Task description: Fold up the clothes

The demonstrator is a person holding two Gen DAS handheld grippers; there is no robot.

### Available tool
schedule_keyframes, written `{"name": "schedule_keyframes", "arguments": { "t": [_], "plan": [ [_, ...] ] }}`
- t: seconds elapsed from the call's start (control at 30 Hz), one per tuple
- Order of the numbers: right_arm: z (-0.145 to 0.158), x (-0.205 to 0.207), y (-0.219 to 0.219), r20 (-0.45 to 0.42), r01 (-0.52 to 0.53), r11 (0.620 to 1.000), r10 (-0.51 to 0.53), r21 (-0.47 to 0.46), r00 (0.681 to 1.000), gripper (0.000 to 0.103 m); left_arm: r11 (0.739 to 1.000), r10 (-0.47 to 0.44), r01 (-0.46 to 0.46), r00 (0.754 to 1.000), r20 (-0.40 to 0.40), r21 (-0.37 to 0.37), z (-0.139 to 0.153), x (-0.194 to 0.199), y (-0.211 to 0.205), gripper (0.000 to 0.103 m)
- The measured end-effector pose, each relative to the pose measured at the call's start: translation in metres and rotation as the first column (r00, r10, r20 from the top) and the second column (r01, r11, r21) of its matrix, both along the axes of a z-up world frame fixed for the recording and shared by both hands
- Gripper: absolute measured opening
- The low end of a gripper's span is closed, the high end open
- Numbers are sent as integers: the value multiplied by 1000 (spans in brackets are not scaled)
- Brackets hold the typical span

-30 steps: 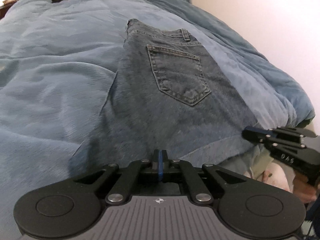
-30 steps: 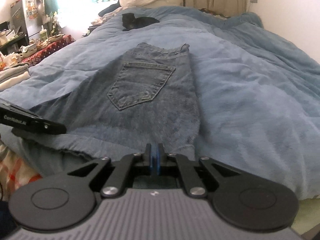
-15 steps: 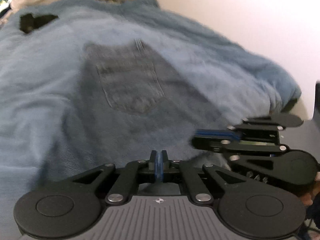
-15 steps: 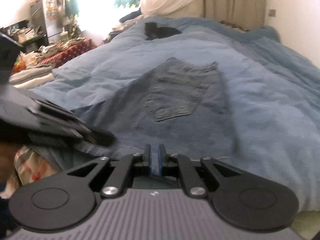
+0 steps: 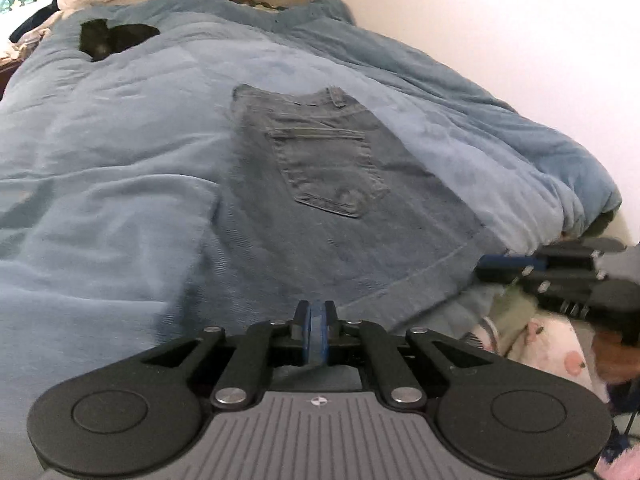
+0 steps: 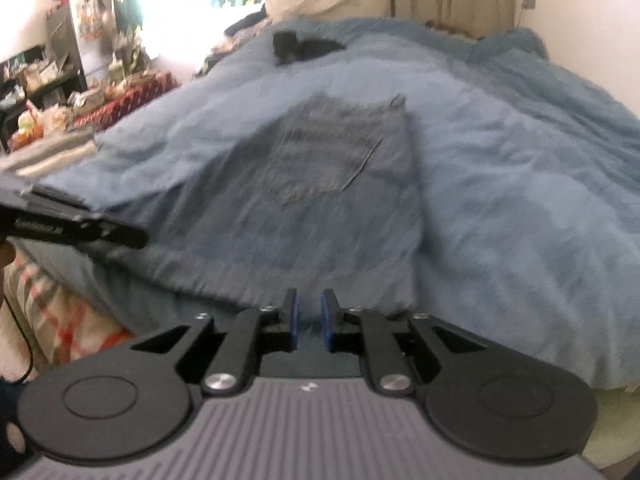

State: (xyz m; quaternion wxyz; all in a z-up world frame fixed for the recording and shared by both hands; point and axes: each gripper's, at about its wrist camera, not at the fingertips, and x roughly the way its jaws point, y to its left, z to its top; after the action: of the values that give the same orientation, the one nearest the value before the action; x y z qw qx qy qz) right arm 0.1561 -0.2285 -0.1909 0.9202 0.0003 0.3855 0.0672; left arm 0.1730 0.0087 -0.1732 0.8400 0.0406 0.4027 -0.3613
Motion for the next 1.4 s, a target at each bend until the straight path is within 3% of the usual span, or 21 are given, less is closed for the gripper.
{"name": "schedule_keyframes", "arguments": {
  "t": [0.1,0.33,0.4,0.47,0.57,0.7,0.8,0.93,1.07,1.17,1.4],
  "plan": [
    [-3,0,-12,-6,20,1000,-20,-9,1000,9,997,45,-45,999,-2,58,-15,11,14,3],
    [-11,1,-39,-19,65,997,-66,-30,998,8,993,121,-121,991,-64,10,-27,16,59,3],
    [-14,0,-45,-44,89,994,-92,-55,995,15,992,127,-127,989,-79,5,-28,16,65,3],
    [-13,-6,-52,-66,99,994,-101,-37,993,15,991,130,-129,989,-74,21,-23,15,64,3],
    [3,-13,-59,-55,98,995,-98,5,994,15,993,117,-115,991,-70,34,-9,14,60,2],
    [35,-6,-71,-36,81,994,-78,79,996,20,996,94,-95,987,-129,-1,12,26,61,4],
    [56,20,-75,-47,55,992,-50,111,998,23,997,69,-76,984,-166,-34,29,45,58,8],
    [75,75,-81,-85,15,985,-1,173,996,28,998,35,-45,983,-183,-49,46,85,40,29],
    [81,136,-81,-103,-5,984,24,177,994,38,1000,6,-10,985,-173,-22,54,136,2,31],
    [77,188,-85,-114,-16,982,38,187,993,47,1000,-13,11,988,-155,-18,51,176,-29,38],
    [56,296,-103,-110,-43,967,73,249,991,47,997,-74,67,983,-167,-46,23,268,-97,39]
  ]
}}
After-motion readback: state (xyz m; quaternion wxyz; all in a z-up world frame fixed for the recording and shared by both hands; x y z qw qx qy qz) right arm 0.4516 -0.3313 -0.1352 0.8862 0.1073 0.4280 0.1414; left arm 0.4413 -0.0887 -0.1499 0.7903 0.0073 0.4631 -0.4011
